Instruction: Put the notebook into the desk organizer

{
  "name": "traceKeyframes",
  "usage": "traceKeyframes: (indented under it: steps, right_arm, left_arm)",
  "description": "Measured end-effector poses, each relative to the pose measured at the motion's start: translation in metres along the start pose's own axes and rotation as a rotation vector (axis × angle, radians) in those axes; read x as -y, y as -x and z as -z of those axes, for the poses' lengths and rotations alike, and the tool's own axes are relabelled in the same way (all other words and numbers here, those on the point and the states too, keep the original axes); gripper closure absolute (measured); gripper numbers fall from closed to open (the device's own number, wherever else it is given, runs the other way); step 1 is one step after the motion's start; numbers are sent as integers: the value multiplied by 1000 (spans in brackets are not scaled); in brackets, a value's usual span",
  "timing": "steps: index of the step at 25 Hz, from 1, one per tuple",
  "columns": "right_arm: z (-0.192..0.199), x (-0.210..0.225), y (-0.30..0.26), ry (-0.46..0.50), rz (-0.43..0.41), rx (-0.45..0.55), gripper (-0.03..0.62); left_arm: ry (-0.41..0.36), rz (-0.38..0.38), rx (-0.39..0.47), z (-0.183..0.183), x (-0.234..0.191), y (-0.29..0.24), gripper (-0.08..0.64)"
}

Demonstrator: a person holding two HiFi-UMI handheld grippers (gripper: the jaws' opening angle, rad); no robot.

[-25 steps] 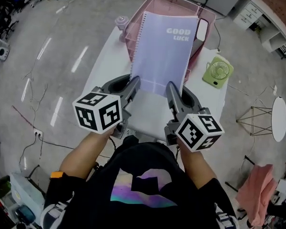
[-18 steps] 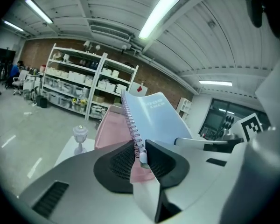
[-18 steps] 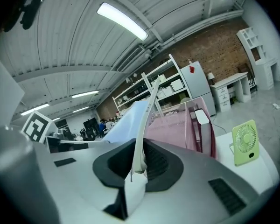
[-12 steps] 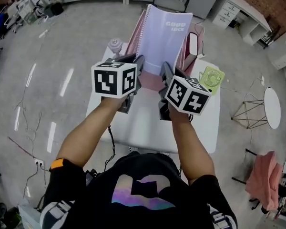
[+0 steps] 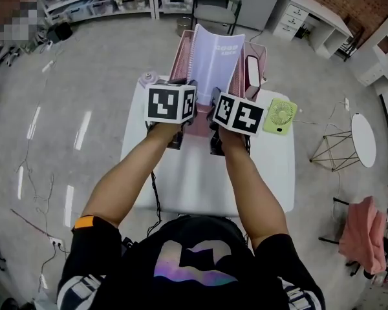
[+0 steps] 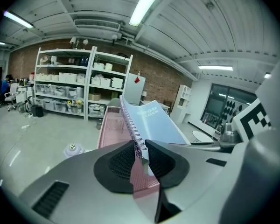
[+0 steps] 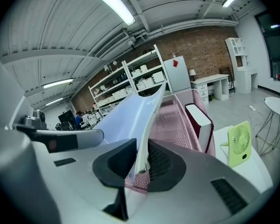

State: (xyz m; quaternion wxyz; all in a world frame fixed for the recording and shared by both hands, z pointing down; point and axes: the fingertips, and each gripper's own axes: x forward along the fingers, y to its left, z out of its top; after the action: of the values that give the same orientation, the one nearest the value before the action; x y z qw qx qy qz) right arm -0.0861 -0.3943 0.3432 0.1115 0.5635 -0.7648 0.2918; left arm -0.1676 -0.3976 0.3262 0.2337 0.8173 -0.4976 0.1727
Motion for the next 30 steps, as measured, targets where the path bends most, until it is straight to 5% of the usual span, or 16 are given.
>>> traceKeyframes:
  steps: [8,17,22,24,30]
  right_arm:
    - [8,8,-16,10,59,-34,525]
    - [4,17,-16,27,128,12,469]
    - [-1,10,-6,101,155,41,424]
    - [-5,-2,-4,131,144,52,353]
    - [-11,-4,11,160,185,105,348]
  left_arm:
    - [-14,-48,-42,15,-4,-17,463]
    - [-129,-204,-58,26,-22,-14,398]
    - [-227,-313,12,21,-23,-7,364]
    - [-247,-320,41,16,-24,-4,364]
    - [-188,-276,69,18,-28,5,364]
